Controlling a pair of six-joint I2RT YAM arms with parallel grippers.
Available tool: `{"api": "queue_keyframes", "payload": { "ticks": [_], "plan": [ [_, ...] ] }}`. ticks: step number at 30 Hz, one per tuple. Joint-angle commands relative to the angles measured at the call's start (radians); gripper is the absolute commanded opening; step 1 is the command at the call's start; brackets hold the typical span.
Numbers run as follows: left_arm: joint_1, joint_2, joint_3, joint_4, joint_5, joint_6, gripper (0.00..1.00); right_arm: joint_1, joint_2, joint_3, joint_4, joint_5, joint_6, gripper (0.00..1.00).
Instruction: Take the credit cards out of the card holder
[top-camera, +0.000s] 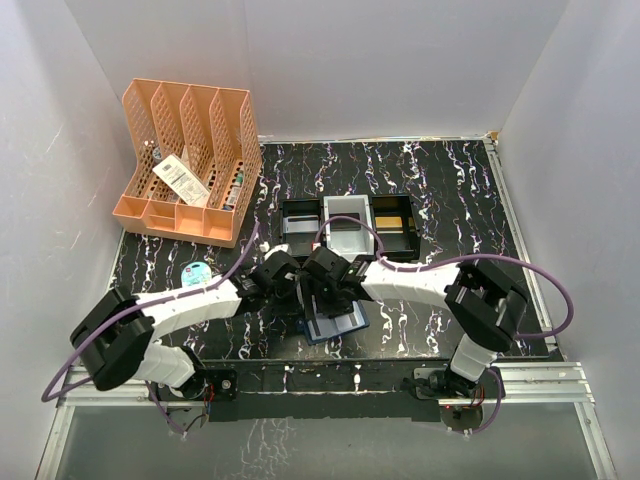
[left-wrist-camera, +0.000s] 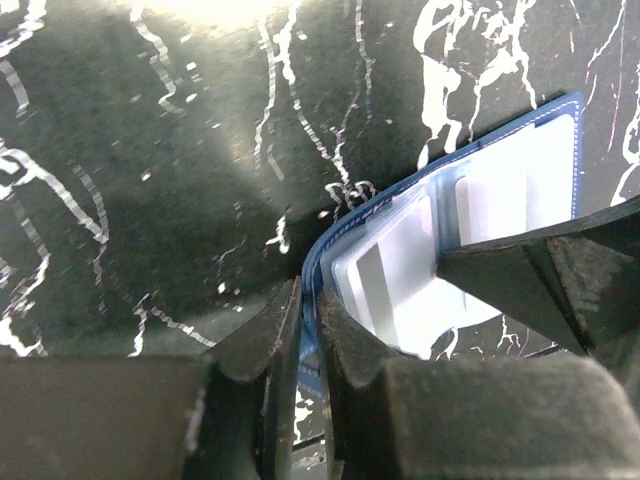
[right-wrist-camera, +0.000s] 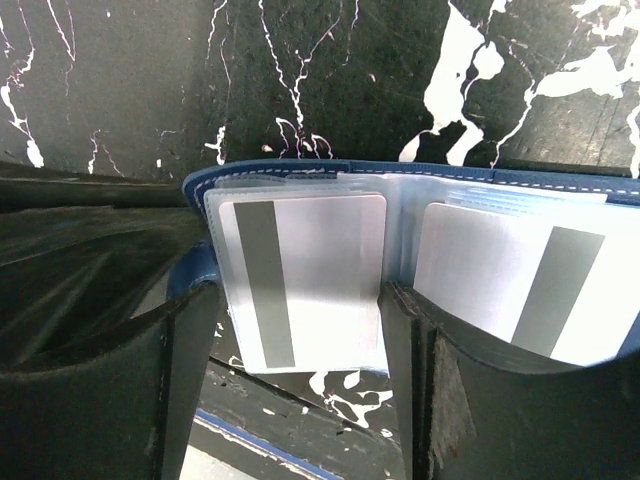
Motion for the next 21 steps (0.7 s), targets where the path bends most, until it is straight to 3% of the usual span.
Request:
{"api": "queue_keyframes", "payload": {
  "ticks": [1, 8, 14, 21],
  "plan": [
    [0.002, -0.115, -0.037, -0.092, -0.099, -0.049, 0.13, 0.006, 0.034, 0.014, -0.003, 0.081, -0.002, 0.63],
    [0.002, -0.192, -0.080, -0.088, -0.106, -0.063, 0.15, 0.005, 0.035, 0.021, 0.028, 0.023, -0.019, 0.49],
    [0.003, -0.189, -0.063, -0.089, -0.098, -0.042, 0.15, -0.009, 0.031, 0.022, 0.035, -0.019, -0.035, 0.47],
    [0.003, -0.203, -0.037, -0.046, -0.052, -0.001, 0.17, -0.078, -0.041, -0.069, 0.179, -0.189, -0.005, 0.47]
  ]
}}
